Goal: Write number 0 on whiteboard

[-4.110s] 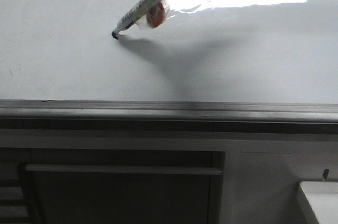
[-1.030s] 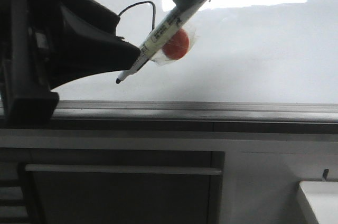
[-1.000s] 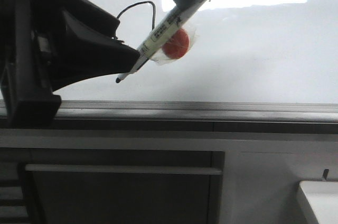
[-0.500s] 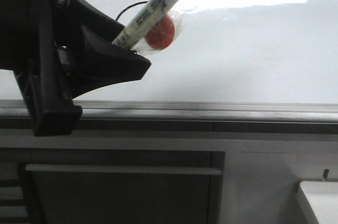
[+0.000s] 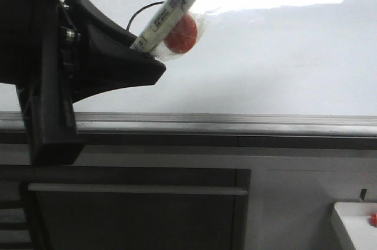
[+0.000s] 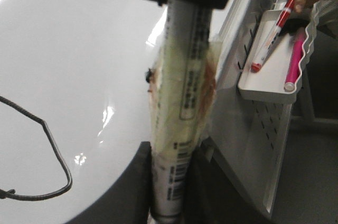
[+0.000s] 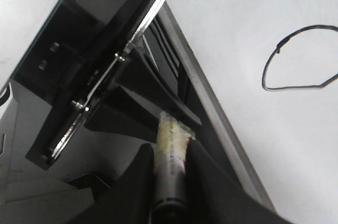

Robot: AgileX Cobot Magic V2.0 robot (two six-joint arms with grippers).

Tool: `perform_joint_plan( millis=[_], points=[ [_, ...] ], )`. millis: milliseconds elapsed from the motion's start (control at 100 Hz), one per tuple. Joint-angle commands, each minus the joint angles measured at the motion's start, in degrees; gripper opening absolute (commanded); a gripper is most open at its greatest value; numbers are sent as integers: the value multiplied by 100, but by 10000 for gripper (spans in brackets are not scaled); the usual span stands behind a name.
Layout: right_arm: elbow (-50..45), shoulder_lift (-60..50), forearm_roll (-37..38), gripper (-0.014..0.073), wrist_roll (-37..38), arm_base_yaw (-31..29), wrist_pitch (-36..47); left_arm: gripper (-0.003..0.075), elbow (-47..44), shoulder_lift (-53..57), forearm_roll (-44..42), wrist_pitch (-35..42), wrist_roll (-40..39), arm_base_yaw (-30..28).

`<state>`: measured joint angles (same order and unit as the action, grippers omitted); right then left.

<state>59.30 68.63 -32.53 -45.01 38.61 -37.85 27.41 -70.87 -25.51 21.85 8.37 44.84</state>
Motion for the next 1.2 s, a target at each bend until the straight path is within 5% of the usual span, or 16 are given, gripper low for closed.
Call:
perform_joint_plan(
  millis=[0, 50, 100, 590, 960, 1190],
  points=[
    [193, -127, -49, 381, -37, -6, 658, -20, 183, 98, 582, 459, -111, -8],
    [193, -127, 86, 524, -37, -6, 987, -20, 183, 98, 1049, 459, -111, -18],
    [193, -127, 84, 577, -4, -54, 1228, -20, 183, 98, 1408, 447, -111, -18],
    [193, -137, 74, 518, 1, -309, 1597, -20, 183, 98, 5761, -49, -111, -956],
    [193, -137, 74, 518, 1, -309, 1597, -20, 264, 98, 5740, -699, -111, -1345],
    [193, -137, 63, 518, 1, -309, 1586, -20, 345, 98, 5599, -472, -88, -1345]
  ],
)
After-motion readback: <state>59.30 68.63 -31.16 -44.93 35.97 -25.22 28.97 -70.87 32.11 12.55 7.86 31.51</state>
